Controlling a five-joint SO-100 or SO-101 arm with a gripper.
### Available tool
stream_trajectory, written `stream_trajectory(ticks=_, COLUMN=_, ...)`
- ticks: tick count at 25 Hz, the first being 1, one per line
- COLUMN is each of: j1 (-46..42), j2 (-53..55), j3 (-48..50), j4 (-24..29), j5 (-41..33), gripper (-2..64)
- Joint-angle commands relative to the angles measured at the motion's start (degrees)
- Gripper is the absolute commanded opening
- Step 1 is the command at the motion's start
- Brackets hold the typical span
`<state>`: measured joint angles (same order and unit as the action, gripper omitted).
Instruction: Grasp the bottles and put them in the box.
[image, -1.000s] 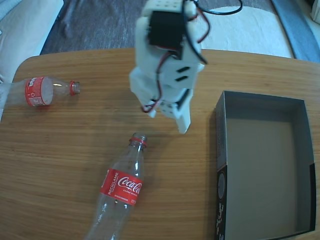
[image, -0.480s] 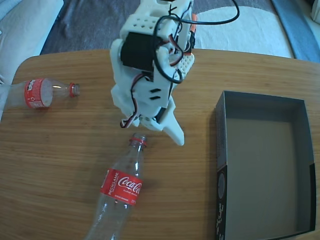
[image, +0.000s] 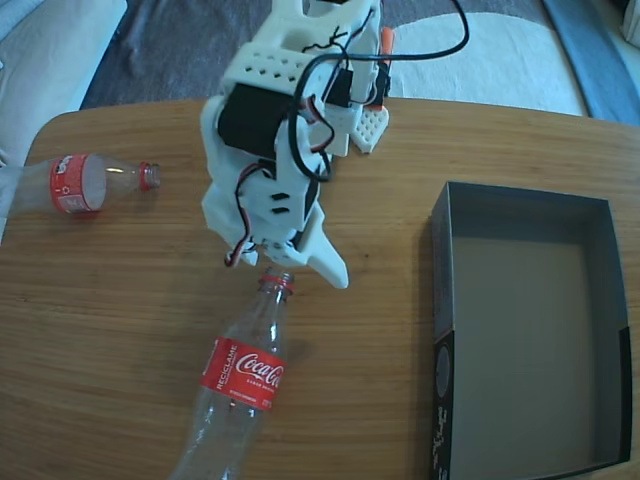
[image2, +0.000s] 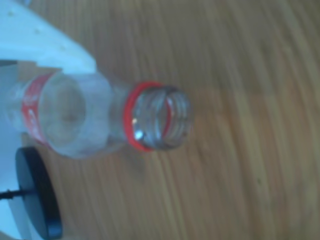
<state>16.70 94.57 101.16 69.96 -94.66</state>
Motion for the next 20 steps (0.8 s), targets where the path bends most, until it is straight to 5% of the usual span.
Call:
stream_trajectory(ticks=1, j1=-0.2, j2=0.2, j3=0.6, j4=-3.9, j5=-0.4, gripper=51.2)
stream_trajectory(ticks=20, j1=2.4, j2=-16.1, j3=-6.9, j4=-7.6, j5=-0.4, gripper=51.2)
